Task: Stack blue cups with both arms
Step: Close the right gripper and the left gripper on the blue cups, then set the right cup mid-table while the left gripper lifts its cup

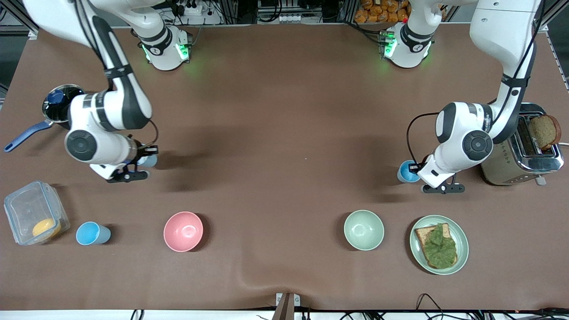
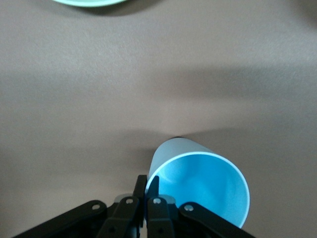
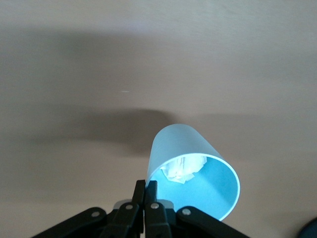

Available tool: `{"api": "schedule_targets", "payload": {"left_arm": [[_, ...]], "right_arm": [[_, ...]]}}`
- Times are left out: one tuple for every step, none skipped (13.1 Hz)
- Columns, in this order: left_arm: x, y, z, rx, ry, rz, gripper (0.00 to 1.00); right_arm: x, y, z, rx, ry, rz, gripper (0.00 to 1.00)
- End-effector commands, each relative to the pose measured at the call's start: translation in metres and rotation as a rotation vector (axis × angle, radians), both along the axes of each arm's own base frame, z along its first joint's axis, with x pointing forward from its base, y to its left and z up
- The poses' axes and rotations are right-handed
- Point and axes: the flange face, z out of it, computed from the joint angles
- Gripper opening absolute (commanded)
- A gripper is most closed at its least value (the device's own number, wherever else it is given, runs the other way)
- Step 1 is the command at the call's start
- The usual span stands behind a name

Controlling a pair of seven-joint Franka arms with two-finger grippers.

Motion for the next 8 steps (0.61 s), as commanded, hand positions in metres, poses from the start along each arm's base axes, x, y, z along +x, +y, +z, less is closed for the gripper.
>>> {"api": "schedule_targets", "payload": {"left_arm": [[0.005, 0.002, 0.006, -0.008, -0.013, 0.017, 0.0], [0.005, 0.0, 0.008, -0.009, -0.016, 0.018, 0.0], [0.005, 0.001, 0.011, -0.008, -0.017, 0.019, 0.0], [0.006, 0.001, 0.012, -0.009, -0.02, 0.019, 0.0], [0.006, 0.0, 0.014, -0.009, -0.023, 0.018, 0.0], [0.006, 0.0, 0.017, -0.01, -0.028, 0.019, 0.0], [0.007, -0.001, 0.024, -0.012, -0.04, 0.017, 0.0], [0.01, 0.0, 0.028, -0.012, -0.043, 0.019, 0.0]], "right_arm": [[0.0, 0.08, 0.017, 0.046, 0.006, -0.083, 0.0], [-0.002, 0.108, 0.019, 0.053, 0.0, -0.102, 0.0], [-0.002, 0.138, 0.02, 0.048, -0.011, -0.125, 0.0], [-0.003, 0.172, 0.018, 0.048, -0.014, -0.166, 0.0], [-0.005, 0.206, 0.014, 0.047, -0.021, -0.191, 0.0], [-0.005, 0.236, 0.009, 0.044, -0.03, -0.214, 0.0], [-0.005, 0.262, 0.001, 0.041, -0.04, -0.247, 0.0], [-0.008, 0.286, -0.007, 0.039, -0.06, -0.273, 0.0]]}}
